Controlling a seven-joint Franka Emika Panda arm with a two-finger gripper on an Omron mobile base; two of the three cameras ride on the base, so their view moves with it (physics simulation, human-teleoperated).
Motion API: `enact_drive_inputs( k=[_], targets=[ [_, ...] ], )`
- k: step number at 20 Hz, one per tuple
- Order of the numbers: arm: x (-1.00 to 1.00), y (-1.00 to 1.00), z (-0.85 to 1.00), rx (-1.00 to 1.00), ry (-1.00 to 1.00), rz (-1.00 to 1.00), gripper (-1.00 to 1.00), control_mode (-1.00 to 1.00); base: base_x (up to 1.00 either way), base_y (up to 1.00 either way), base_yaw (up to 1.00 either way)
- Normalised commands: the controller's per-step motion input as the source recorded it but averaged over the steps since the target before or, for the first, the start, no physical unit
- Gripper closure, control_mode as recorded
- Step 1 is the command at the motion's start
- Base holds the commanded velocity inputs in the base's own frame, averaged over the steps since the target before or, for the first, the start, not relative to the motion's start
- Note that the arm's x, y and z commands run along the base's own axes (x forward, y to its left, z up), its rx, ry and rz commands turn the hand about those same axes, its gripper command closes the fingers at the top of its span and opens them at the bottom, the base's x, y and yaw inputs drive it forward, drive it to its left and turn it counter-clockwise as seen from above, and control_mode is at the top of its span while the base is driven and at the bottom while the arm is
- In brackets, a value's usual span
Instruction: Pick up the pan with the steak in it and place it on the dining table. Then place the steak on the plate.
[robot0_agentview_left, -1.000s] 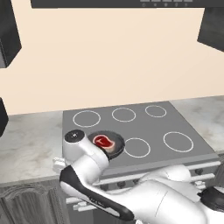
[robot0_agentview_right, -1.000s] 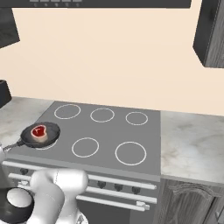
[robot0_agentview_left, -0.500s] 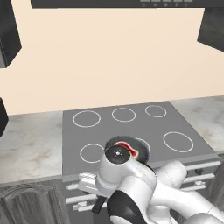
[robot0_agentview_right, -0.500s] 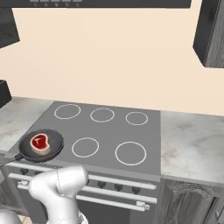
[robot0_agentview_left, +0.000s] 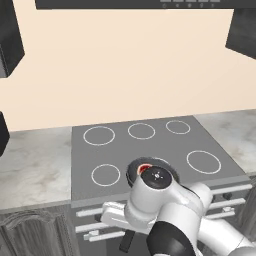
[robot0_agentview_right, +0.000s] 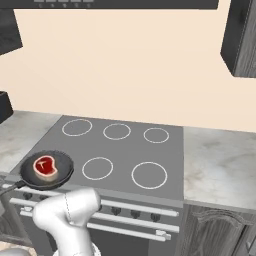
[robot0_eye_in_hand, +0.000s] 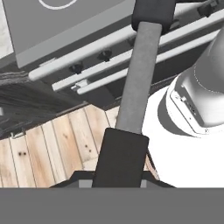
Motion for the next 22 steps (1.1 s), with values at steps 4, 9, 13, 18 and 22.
enact_drive_inputs(
  k=[4, 9, 13, 18, 22],
  targets=[
    [-0.05, 0.00, 0.00, 0.00, 0.00, 0.00, 1.00, 1.00, -0.54, -0.01, 0.00],
    [0.00, 0.00, 0.00, 0.00, 0.00, 0.00, 1.00, 1.00, -0.77, -0.07, 0.19],
    [0.00, 0.00, 0.00, 0.00, 0.00, 0.00, 1.00, 1.00, -0.36, -0.19, 0.40],
    [0.00, 0.00, 0.00, 0.00, 0.00, 0.00, 1.00, 1.00, -0.25, -0.14, 0.44],
    [0.00, 0.00, 0.00, 0.00, 0.00, 0.00, 1.00, 1.00, -0.19, -0.10, 0.46]
  ],
)
